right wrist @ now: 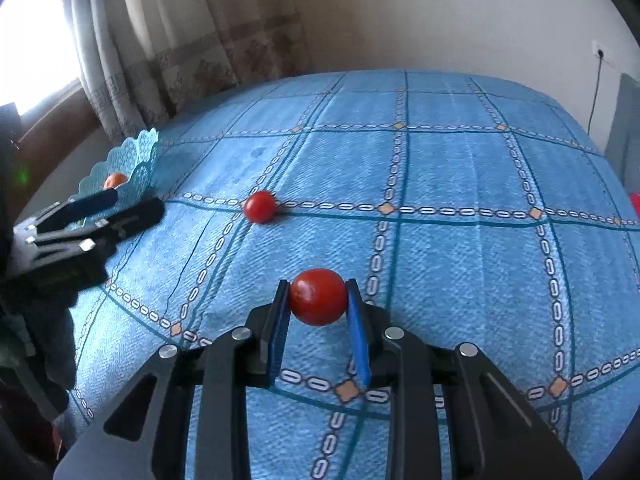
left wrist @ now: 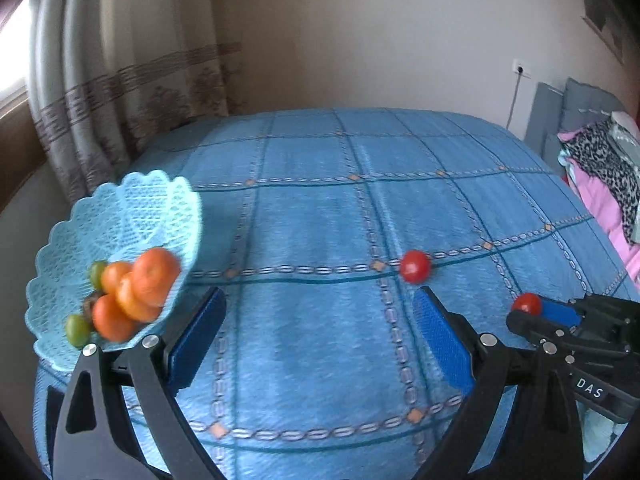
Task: Organize fruits
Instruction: 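Grasp the other red cherry tomato with the left tool while the right holds its tomato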
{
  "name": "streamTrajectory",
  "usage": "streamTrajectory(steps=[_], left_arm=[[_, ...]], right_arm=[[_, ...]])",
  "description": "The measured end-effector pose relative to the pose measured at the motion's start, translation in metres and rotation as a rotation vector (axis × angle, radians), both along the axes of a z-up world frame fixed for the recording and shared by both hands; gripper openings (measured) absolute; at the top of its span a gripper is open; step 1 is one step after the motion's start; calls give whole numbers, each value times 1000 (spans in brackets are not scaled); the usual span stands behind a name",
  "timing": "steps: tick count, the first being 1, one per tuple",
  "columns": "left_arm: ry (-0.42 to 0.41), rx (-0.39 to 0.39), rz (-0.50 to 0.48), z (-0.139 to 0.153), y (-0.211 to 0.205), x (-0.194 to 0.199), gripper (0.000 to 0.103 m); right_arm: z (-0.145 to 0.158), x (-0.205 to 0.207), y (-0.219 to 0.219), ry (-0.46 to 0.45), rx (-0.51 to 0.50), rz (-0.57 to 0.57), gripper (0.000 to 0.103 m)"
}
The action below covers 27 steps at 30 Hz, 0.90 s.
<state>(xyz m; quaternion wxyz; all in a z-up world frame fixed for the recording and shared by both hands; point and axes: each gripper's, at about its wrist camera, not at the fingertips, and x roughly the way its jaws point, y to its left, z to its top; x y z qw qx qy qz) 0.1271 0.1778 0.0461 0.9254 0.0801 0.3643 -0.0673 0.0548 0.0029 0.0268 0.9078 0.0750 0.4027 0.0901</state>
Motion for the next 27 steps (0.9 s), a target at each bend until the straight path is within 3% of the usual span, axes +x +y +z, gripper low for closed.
streamTrajectory(steps=[6,11,15,17,24,27], left_arm=[[34,33,-85,-18,-29,16,93],[104,11,-132,-35,-42,34,78],[125,20,-150,-46,-54,43,76],[140,25,-151,-52,-59,49,68],[153,9,-143,-54,-68,64,56],[152,12,-144,-53,-71,65,40]], right_arm=[[3,0,-6,-10,7,-15,28],[3,2,-7,-11,8,-18,28],[3,3,-7,-8,13,-25,28],[4,3,-7,-9,16,-25,28],[3,4,-8,-7,18,-25,28],[3,3,-8,-9,19,-24,28]])
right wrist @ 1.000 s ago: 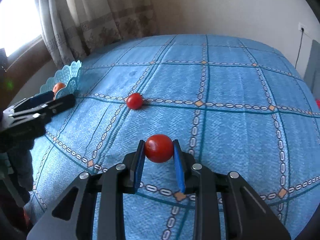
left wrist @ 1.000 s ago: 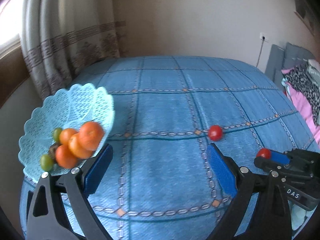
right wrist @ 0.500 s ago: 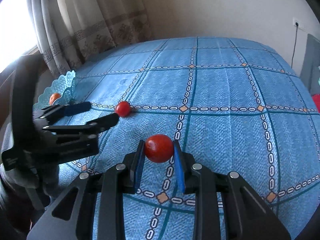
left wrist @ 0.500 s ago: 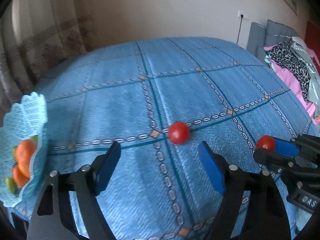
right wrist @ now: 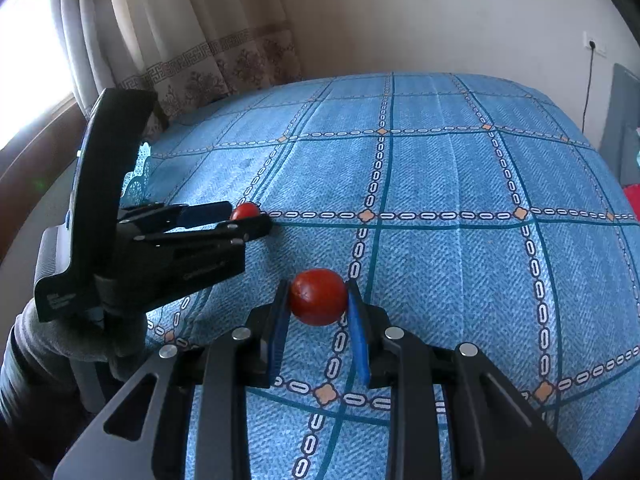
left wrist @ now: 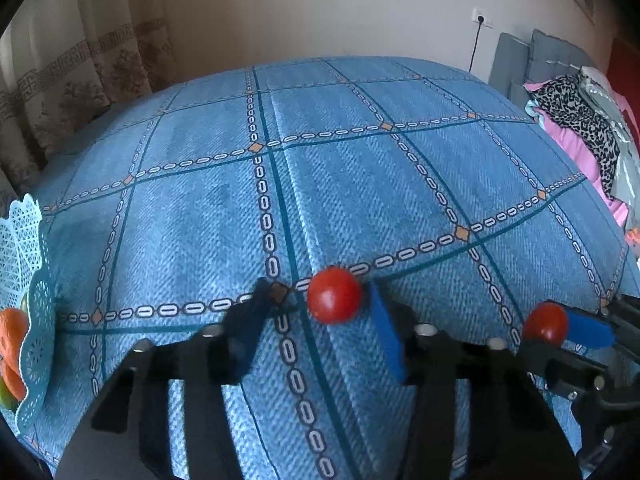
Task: Organize fruits
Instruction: 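Grasp the other red cherry tomato with the left tool while the right holds its tomato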
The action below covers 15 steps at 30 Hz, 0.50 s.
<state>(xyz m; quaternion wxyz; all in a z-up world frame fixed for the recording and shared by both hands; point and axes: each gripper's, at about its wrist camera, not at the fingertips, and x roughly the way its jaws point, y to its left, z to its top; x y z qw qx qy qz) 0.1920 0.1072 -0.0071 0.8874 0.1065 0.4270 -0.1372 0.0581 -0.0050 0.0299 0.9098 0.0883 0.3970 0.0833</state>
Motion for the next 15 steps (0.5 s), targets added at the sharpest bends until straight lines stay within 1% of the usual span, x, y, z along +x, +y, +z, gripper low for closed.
streamTrajectory(steps=[2,3,7,11,15], left_arm=[[0,-8,-7,1,-2,-1,29],[-1,-11,-10,2,-3,-3,27],[-14,-10,-9,1,-5,-6,26],[-11,-36,1,4,0,-12,26],[-31,-43,5,11,5,-20,26]], right_arm=[[0,-1,1,0,2,-1,28],[0,-1,1,1,1,-2,28],[-1,-1,2,1,1,-3,28],[0,-1,1,-3,4,-4,28],[2,-3,1,-9,7,-6,28]])
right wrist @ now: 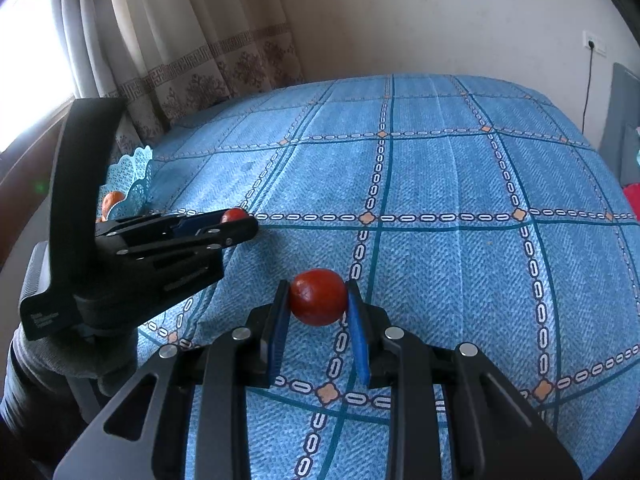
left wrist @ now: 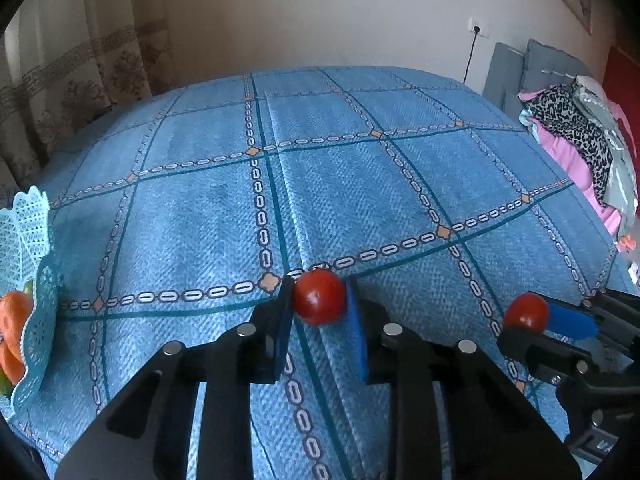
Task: Organize fruits
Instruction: 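Grasp the other red cherry tomato with the left tool while the right holds its tomato, then carry both cherry tomatoes to the basket and open both tools to release them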
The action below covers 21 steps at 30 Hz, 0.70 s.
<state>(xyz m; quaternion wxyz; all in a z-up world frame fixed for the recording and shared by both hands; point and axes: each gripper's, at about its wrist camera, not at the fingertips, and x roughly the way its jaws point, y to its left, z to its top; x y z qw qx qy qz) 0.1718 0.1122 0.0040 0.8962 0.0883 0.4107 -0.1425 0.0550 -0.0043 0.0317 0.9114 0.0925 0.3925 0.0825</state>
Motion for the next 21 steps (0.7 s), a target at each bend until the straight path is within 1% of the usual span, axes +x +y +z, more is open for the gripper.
streamTrajectory(steps=[3,9,16,21], left_arm=[[-30,2,4,9,3,-9,26],[-101,51,48,25,11,-27,26],[-172,59,94,44,27,-47,26],[-203,40,123,59,45,-56,26]], right_arm=[[3,-2,0,-8,3,-1,28],[11,-7,2,-28,8,0,28],[17,-14,8,-46,11,11,28],[20,-16,17,-53,13,27,28]])
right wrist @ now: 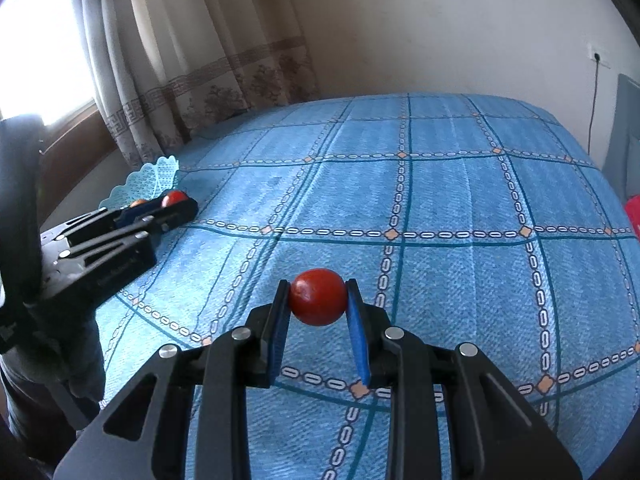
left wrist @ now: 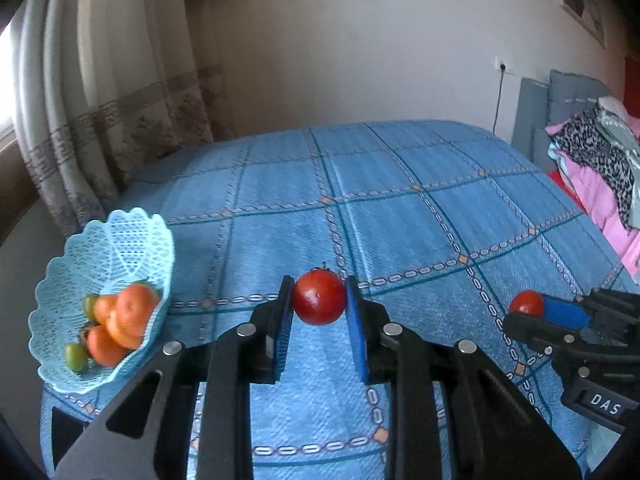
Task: Organize fruits
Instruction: 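Carry both cherry tomatoes to the basket and open both tools to release them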
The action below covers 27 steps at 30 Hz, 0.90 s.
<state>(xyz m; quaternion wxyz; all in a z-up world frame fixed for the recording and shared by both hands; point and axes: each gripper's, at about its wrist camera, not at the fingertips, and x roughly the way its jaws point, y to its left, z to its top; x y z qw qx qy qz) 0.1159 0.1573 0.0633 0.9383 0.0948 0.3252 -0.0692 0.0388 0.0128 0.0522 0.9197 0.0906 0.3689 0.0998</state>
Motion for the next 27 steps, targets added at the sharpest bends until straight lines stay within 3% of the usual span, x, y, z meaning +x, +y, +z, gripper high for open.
streamTrajectory(steps=[16,27], left_arm=[[-75,-54,145,40,87,-8,26],[-62,-119,249,35,153,-4,26]], right_arm=[[22,6,35,-29,23,68,28],[41,18,92,-45,-27,172,28]])
